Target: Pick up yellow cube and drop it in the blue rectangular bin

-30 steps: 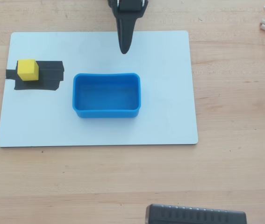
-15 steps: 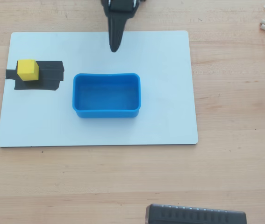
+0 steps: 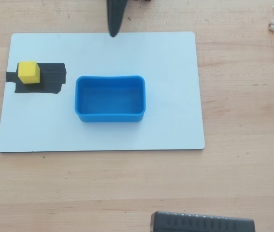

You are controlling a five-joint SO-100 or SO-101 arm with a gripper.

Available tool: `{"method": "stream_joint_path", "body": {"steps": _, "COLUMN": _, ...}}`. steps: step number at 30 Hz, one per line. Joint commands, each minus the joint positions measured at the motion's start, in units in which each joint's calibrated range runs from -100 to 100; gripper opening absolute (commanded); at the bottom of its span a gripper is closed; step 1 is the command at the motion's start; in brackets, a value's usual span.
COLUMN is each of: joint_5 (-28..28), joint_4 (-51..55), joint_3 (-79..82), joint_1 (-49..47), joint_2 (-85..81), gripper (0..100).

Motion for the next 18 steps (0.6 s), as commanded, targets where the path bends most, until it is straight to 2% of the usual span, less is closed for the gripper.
{"method": "stream_joint_path", "body": {"steps": 1, "joint_5": 2.34, "joint_4": 1.05, "joint_3": -14.75, "joint_1": 4.32, "joint_2": 13.16, "gripper": 0}}
{"method": "stream_joint_path", "body": {"steps": 9, "joint_5": 10.11, "joint_4": 1.71, "joint_3": -34.02, "joint_1": 16.58, "joint_2": 38.14, "gripper": 0}}
{"method": "stream_joint_path", "body": {"steps": 18, "joint_5": 16.26, "joint_4": 1.14, "joint_3": -48.56, "joint_1": 22.33, "joint_2": 55.7, "gripper": 0}}
